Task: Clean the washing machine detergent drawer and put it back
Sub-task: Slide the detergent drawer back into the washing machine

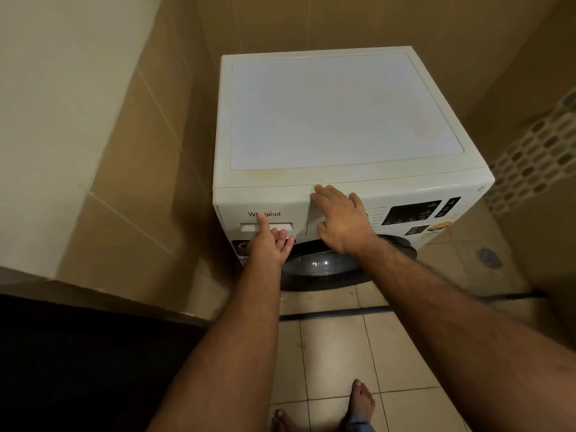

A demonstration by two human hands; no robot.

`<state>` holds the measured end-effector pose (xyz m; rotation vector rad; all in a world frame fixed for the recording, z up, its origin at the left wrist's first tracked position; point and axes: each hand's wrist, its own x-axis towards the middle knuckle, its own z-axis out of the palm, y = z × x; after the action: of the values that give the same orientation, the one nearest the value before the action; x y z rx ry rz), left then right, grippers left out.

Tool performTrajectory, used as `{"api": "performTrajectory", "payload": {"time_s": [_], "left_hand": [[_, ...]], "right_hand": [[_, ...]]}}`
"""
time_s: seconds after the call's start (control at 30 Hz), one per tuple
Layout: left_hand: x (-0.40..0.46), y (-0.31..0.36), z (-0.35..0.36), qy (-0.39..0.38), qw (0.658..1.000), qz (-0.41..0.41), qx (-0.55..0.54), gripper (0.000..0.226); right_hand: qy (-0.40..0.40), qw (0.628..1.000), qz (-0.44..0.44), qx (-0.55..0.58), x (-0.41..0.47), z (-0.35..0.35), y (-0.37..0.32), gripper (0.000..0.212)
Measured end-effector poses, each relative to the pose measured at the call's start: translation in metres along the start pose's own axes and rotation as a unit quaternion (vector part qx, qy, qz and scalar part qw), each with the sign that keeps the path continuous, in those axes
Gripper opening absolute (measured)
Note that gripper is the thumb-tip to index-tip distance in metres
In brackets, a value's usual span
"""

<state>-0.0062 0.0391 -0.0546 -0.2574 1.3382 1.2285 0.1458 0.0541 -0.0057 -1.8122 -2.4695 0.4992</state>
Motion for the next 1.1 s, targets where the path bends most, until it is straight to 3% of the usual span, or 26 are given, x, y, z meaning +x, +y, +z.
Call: {"api": "performTrajectory", "payload": {"time_s": [0.2,0.33,0.47,0.73,0.9,1.1], "left_hand": [[-0.023,0.019,0.011,-0.031,0.997,0.006,0.069,0.035],[-0.071,0.019,0.032,-0.081,0.987,0.05,0.131,0.043],[-0.112,-0.004,0.045,-0.113,0.974,0.073,0.183,0.041],[-0.195,-0.107,0.114,-0.165,0.961,0.064,0.213,0.043],[-0.279,-0.219,0.196,-0.228,0.937,0.082,0.25,0.029],[-0.401,-0.39,0.3,-0.351,0.879,0.078,0.314,0.018]], "right_hand": [[-0.086,0.996,0.016,0.0,0.001,-0.026,-0.013,0.063],[-0.136,0.986,0.046,0.089,-0.016,-0.051,-0.018,0.053],[-0.072,0.972,0.091,0.204,-0.063,-0.061,0.007,0.06],[0.048,0.954,0.167,0.244,-0.196,-0.119,0.145,0.049],[0.141,0.943,0.186,0.237,-0.292,-0.18,0.254,0.043],[0.244,0.91,0.227,0.244,-0.424,-0.254,0.385,0.041]]}}
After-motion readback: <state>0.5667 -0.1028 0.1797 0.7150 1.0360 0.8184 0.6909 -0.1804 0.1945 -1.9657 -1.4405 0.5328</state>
